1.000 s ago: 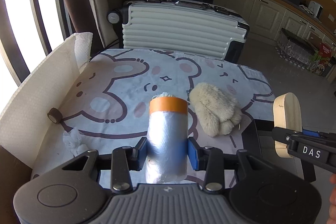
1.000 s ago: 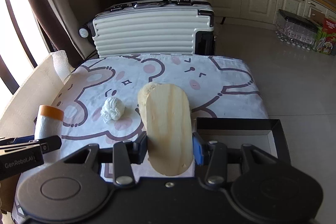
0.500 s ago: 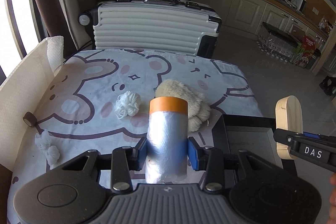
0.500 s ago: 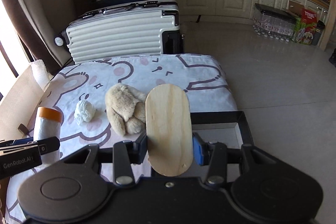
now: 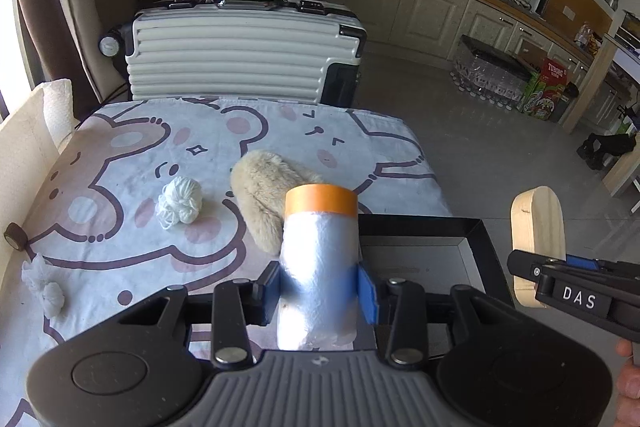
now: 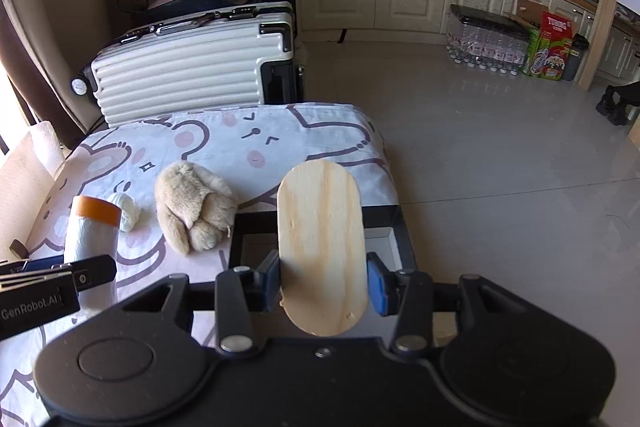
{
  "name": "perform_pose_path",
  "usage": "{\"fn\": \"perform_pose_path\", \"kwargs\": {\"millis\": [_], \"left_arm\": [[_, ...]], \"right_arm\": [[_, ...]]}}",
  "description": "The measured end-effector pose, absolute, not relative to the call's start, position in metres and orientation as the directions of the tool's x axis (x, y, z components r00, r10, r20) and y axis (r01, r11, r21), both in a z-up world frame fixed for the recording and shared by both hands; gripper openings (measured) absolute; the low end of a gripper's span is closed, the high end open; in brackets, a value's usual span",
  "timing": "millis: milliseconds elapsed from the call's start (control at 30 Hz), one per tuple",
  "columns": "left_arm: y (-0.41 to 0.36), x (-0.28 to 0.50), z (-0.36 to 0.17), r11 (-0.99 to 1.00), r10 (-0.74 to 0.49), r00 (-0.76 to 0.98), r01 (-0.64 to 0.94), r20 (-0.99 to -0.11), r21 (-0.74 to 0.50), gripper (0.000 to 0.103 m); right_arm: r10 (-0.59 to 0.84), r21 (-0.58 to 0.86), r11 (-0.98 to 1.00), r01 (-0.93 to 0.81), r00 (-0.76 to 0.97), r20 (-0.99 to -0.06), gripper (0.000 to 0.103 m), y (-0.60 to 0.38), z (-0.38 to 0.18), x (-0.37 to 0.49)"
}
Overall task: Organize objects
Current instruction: 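Carry the plastic roll over the black box while the right tool carries the wooden block alongside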
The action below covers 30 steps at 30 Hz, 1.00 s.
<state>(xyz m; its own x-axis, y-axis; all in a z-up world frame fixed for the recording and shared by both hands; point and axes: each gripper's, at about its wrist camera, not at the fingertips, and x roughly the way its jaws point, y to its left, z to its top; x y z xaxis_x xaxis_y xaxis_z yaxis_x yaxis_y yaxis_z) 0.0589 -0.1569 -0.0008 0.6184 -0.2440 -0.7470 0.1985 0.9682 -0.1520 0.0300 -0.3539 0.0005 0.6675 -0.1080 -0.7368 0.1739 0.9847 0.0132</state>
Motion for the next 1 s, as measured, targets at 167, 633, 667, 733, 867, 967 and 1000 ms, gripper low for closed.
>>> {"fn": "perform_pose_path", "kwargs": {"millis": [167,633,667,733,867,967,1000], "left_arm": [[-0.173,0.060,-0.004,0.961,-0.270,0.605,0.219,-0.749,-0.169,0.042],[-0.208,0.068,-0.018,0.937,-0.344,0.552,0.247,-0.760,-0.245,0.041],[-0.209,0.069,-0.020,0.935,-0.350,0.544,0.244,-0.762,-0.256,0.042],[-0.212,0.072,-0.024,0.932,-0.361,0.529,0.237,-0.768,-0.275,0.042],[-0.213,0.079,-0.033,0.925,-0.379,0.505,0.213,-0.775,-0.313,0.041],[-0.211,0.085,-0.040,0.920,-0.392,0.487,0.189,-0.781,-0.344,0.041],[-0.212,0.087,-0.043,0.919,-0.393,0.481,0.183,-0.784,-0.349,0.041]], "right_arm": [[-0.128,0.006,0.981,0.196,0.662,-0.738,0.045,-0.368,-0.002,0.026],[-0.131,0.033,0.971,0.235,0.645,-0.753,0.045,-0.396,-0.019,0.027],[-0.129,0.034,0.971,0.236,0.642,-0.756,0.045,-0.397,-0.021,0.028],[-0.125,0.038,0.971,0.236,0.636,-0.761,0.045,-0.398,-0.025,0.031],[-0.109,0.045,0.973,0.227,0.620,-0.777,0.045,-0.399,-0.035,0.036],[-0.101,0.044,0.975,0.220,0.606,-0.789,0.045,-0.399,-0.045,0.041],[-0.099,0.047,0.974,0.223,0.600,-0.794,0.045,-0.400,-0.048,0.042]]}}
